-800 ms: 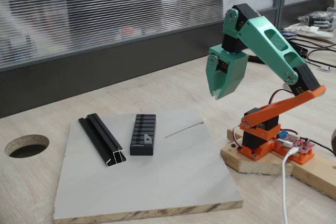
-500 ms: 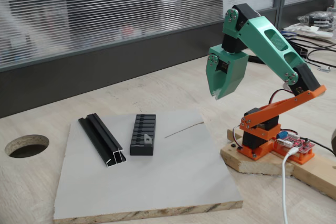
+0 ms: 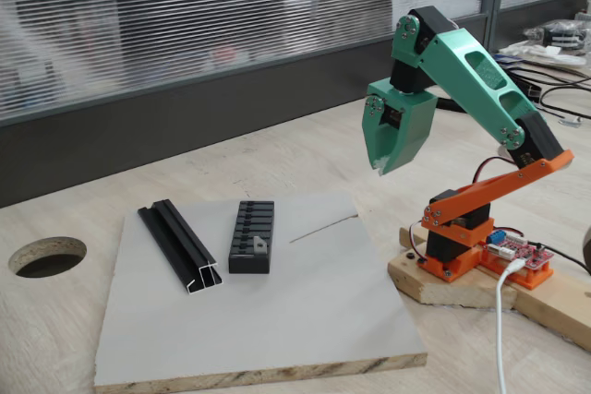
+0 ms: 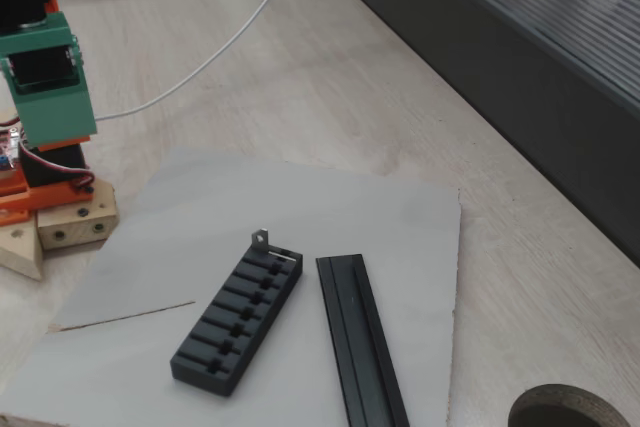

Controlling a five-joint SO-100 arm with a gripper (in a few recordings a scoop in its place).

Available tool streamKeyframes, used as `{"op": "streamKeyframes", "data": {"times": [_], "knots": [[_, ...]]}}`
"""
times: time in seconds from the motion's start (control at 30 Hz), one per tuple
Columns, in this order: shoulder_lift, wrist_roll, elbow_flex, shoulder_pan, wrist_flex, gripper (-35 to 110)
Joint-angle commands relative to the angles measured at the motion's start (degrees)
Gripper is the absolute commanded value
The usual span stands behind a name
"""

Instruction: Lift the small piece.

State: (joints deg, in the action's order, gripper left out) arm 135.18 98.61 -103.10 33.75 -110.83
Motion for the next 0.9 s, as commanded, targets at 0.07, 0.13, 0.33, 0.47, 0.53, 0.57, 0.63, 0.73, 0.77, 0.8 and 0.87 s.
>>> {"op": "streamKeyframes", "data": {"times": [0.07, 0.13, 0.33, 0.47, 0.53, 0.57, 0.63, 0.73, 0.77, 0.8, 0.87], "knots": [[3.96, 0.7, -0.53, 0.97, -0.79, 1], [3.96, 0.97, -0.53, 0.97, -0.79, 1], [3.96, 0.44, -0.53, 0.35, -0.79, 1], [3.78, 0.35, -0.53, 0.35, 0.0, 1], [3.34, 0.35, -0.53, 0.35, 0.0, 1], [2.2, 0.26, -0.53, 0.26, 0.09, 1], [-1.93, 0.26, -0.44, 0.18, 0.09, 1], [-9.49, 0.26, 0.35, 0.0, 0.18, 1], [-11.25, 0.26, 0.44, -0.7, 0.35, 1], [-12.66, 0.26, 0.44, -1.93, 0.97, 1], [-14.85, 0.26, 0.44, -4.48, 3.78, 1]]}}
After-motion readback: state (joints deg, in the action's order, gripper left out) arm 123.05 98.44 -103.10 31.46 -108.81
